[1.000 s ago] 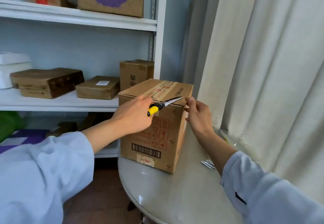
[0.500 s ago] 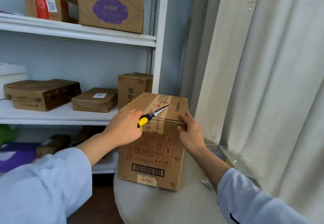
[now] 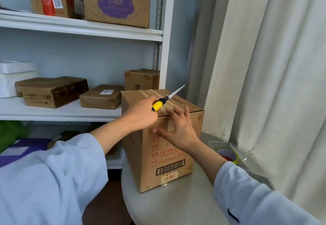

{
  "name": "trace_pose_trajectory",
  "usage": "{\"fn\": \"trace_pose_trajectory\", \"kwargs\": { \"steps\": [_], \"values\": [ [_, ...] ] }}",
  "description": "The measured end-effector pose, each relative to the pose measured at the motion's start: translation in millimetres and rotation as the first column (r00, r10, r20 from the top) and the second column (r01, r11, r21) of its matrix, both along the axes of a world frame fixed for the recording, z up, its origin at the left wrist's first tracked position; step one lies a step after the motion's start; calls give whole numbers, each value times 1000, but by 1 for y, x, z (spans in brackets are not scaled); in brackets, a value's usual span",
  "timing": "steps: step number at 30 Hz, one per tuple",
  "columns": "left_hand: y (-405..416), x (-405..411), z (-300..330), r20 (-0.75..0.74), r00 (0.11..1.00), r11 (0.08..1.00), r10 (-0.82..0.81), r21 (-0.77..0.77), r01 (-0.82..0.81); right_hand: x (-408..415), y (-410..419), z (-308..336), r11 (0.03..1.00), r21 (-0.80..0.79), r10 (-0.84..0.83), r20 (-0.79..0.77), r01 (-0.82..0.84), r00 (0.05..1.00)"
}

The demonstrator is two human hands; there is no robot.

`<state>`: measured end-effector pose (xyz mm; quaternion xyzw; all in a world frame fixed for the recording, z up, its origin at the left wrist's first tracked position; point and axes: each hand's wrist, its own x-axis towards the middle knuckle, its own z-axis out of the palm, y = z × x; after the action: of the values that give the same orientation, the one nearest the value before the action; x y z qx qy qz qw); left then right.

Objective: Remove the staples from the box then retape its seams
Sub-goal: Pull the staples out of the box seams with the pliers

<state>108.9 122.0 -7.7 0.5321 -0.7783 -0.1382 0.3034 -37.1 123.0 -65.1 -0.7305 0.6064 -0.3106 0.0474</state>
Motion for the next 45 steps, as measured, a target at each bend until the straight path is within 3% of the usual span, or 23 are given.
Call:
{"fn": "trace_pose_trajectory", "kwargs": {
  "steps": [6,10,17,23,33,45],
  "values": [
    [5,-5,0,-59,997,999,-46,23,48,15,0,-10,986,-56,-158,-16,156,987],
    [4,-6,-1,-68,997,999,-38,24,40,22,3,-13,979,-105,-172,33,174,985],
    [1,-15,-1,-19,998,998,-56,25,57,11,0,-4,989,-96,-119,-35,116,992],
    [-5,-12,2,209,978,998,2,-59,10,-30,7,-5,997,-71,29,92,-22,995],
    [-8,2,2,518,851,958,89,-278,69,-57,7,4,999,32,5,85,-7,996],
    [-21,10,5,591,807,923,5,-313,223,-80,0,7,994,92,40,157,-55,987]
  ]
}}
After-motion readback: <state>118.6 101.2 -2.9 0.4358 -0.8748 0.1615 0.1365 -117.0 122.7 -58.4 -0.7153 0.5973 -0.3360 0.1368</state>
